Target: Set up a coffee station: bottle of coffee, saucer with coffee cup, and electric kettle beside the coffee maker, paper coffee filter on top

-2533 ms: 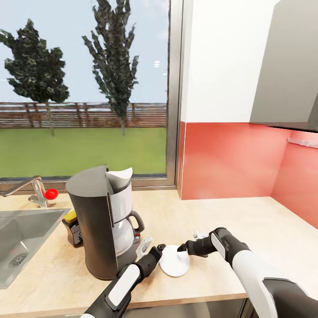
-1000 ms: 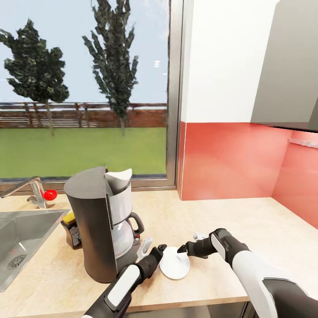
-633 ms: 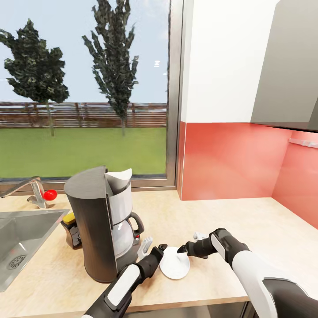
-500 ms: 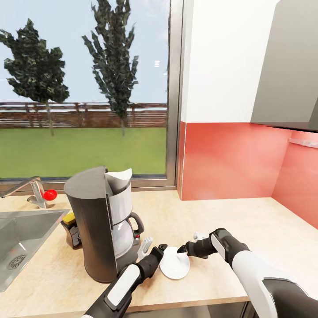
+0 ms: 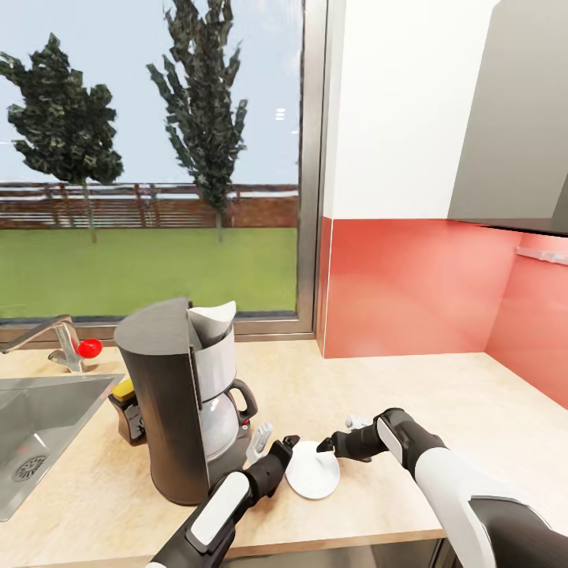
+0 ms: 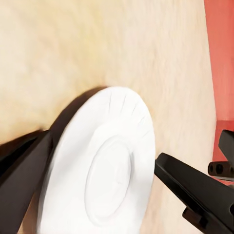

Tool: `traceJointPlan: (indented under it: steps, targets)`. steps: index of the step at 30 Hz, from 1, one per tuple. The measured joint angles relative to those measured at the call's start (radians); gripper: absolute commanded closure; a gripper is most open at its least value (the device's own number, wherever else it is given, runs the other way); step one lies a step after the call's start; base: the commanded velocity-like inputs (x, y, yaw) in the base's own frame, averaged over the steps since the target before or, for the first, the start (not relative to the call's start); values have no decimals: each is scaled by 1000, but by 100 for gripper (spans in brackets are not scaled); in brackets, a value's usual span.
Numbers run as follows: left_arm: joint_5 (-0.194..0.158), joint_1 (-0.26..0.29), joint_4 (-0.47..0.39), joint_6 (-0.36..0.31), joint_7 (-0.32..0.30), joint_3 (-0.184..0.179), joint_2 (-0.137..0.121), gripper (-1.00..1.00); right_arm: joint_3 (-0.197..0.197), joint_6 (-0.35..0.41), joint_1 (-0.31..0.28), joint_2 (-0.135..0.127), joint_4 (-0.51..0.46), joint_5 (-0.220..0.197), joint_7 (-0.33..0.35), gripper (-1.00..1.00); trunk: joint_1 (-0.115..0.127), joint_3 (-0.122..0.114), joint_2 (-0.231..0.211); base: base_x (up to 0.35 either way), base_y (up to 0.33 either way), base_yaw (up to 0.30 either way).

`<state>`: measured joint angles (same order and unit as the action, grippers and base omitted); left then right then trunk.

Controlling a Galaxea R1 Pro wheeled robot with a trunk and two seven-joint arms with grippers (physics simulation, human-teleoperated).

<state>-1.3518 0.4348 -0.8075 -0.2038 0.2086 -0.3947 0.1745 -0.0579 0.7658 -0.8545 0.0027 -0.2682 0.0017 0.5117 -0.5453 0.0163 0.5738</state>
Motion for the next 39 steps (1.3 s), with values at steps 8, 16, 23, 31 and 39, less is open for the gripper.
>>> traceJointPlan:
  steps: [8, 16, 23, 31, 39]
  targets:
    - [-3, 0, -1, 0, 0, -18, 0, -100, 0, 0, 0, 0, 0, 0, 0, -100, 0, 0, 0, 0, 0, 0]
    - [-16, 0, -2, 0, -26, -31, 0, -100, 0, -1, 0, 0, 1, 0, 0, -100, 0, 0, 0, 0, 0, 0]
    - [-19, -4, -2, 0, -28, -31, 0, -100, -1, -1, 0, 0, 1, -1, 0, -100, 0, 0, 0, 0, 0, 0]
    - [-27, -4, -2, 0, -27, -33, 0, -100, -1, -1, 0, 0, 1, -1, 0, -100, 0, 0, 0, 0, 0, 0]
    - [-30, -4, -2, 0, -27, -33, 0, -100, -1, -1, 0, 0, 1, -1, 0, -100, 0, 0, 0, 0, 0, 0]
